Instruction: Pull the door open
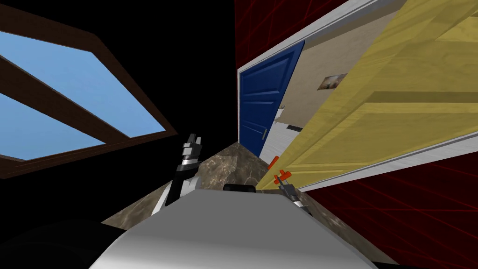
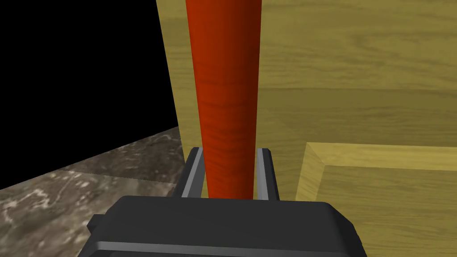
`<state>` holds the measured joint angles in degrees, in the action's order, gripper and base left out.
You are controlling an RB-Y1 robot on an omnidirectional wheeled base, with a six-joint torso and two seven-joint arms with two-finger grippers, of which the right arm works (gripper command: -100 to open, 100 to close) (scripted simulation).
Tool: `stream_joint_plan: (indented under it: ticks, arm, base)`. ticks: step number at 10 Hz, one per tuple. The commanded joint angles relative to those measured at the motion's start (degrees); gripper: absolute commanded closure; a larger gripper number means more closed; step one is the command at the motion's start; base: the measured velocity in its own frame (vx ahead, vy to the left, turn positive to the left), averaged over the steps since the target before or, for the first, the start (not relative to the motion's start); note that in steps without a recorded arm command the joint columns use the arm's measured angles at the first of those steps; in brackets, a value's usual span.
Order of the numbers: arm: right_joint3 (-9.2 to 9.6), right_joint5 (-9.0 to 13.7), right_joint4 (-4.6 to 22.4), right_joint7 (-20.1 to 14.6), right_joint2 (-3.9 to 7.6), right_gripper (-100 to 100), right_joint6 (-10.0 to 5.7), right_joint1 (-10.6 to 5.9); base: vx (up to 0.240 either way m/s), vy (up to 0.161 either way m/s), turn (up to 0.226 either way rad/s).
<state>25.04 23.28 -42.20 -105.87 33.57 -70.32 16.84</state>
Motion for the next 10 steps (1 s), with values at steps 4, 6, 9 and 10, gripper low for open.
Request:
stream_joint_plan:
  ticks: [4,6,9,10]
  arm:
    - [0.75,-0.6,1.6,-1.0,0.31,100,-1.82,-0.55]
    - [1.04,-0.8,2.3,-1.4,0.48,100,-2.57,-0.83]
    - [1.44,-1.2,3.3,-2.0,0.71,100,-3.60,-1.22]
    - [1.50,-1.2,3.3,-1.9,0.54,100,-3.19,-1.26]
  base:
    - [-0.199,-0.062,0.132]
    - [-0.212,-0.109,0.150]
    - [-0.224,-0.060,0.135]
    - [-0.085,-0.030,0.026]
